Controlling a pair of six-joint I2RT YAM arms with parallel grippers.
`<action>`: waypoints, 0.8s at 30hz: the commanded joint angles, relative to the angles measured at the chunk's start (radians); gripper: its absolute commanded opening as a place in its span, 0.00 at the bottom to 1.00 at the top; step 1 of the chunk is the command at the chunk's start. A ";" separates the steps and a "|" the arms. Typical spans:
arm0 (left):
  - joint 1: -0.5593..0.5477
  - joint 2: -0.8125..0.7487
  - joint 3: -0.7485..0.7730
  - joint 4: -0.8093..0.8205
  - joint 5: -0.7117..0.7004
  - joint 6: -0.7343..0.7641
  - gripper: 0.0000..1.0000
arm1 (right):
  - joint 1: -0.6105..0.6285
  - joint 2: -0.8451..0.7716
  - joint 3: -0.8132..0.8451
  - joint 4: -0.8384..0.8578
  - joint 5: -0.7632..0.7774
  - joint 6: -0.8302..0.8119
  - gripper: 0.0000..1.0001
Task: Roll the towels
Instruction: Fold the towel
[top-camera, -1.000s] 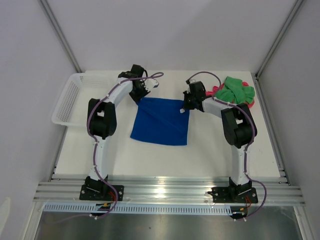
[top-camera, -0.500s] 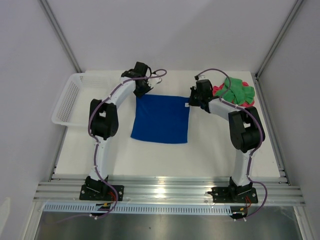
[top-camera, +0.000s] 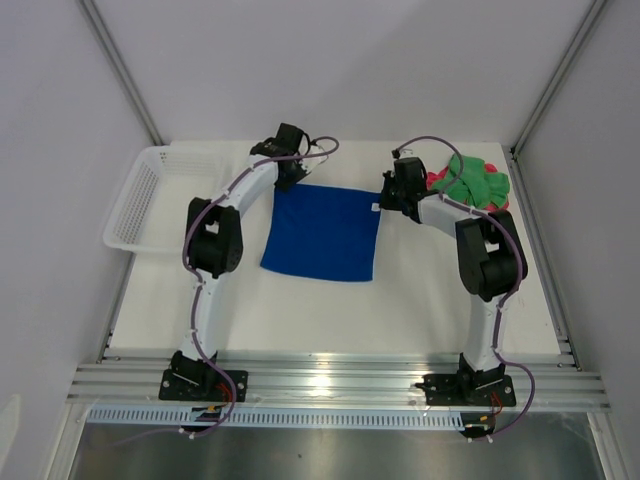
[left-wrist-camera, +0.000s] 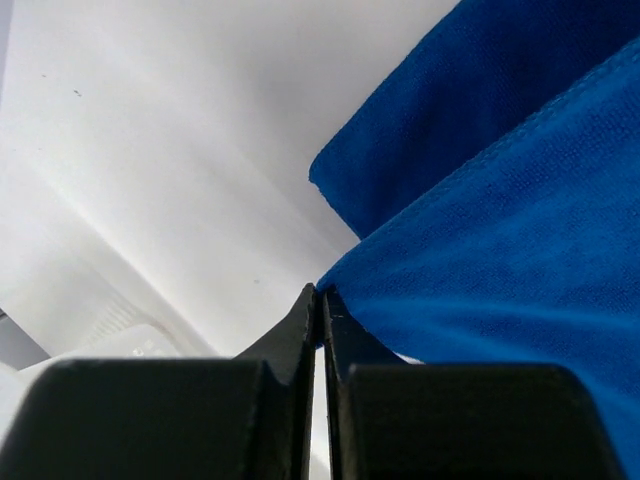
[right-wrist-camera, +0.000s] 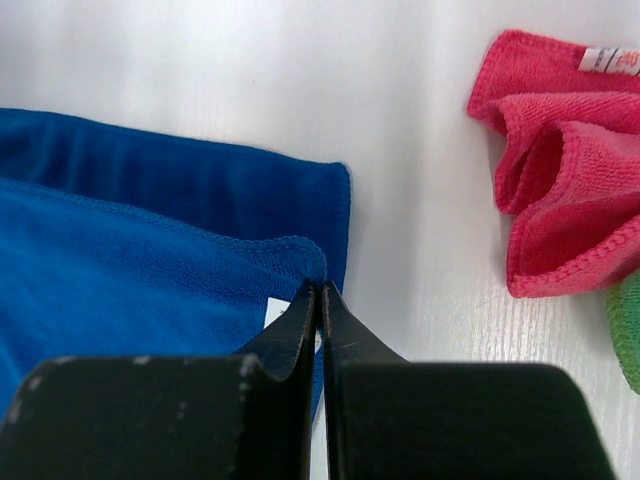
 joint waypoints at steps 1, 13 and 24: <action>-0.001 0.027 0.037 0.033 -0.055 0.006 0.05 | -0.016 0.032 0.034 0.025 0.018 0.003 0.00; -0.002 0.048 0.027 0.096 -0.092 -0.009 0.51 | -0.031 0.113 0.095 0.008 -0.024 0.004 0.21; -0.002 -0.106 -0.069 0.090 -0.132 -0.087 0.57 | -0.034 -0.001 0.106 -0.076 0.030 -0.061 0.44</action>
